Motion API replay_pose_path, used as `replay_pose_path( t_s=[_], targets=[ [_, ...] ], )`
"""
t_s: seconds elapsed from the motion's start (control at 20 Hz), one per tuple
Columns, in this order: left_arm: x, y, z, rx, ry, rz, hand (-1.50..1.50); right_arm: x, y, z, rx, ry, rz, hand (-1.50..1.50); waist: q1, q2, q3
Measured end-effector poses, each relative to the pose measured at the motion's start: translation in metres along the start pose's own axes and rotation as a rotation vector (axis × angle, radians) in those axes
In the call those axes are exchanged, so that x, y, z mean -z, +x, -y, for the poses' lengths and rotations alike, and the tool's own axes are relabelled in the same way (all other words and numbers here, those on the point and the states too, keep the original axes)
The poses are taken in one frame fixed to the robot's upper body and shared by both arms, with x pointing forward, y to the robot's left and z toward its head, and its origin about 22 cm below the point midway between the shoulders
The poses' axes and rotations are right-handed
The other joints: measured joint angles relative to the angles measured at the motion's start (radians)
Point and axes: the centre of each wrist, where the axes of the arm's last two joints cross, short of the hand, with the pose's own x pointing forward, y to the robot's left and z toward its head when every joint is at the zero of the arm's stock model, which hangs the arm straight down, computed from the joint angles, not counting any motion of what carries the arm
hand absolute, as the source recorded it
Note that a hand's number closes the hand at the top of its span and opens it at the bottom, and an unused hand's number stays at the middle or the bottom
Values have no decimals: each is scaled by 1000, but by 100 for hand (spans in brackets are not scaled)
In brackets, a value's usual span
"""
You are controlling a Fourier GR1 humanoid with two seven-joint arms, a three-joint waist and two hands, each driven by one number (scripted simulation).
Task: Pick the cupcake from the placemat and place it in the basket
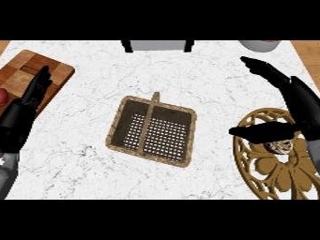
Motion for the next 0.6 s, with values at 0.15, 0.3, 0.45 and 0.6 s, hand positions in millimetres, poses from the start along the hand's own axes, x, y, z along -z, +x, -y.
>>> replay_pose_path(
  t_s=[0.15, 0.3, 0.45, 0.6],
  targets=[
    [0, 0, 0, 3, -7, 5, 0, 1, 15, 30, -239, 119, -74, -150, 8, 2, -1],
    [2, 2, 6, -3, -16, 8, 0, 2, 30, 55, -411, 274, -145, -150, 15, 6, 0],
    [3, 4, 6, -2, -21, 15, 0, 4, 46, 78, -513, 419, -214, -150, 23, 9, 1],
    [7, 6, 0, -5, -25, 20, 0, 9, 58, 94, -562, 527, -271, -150, 28, 12, 3]
  ],
)
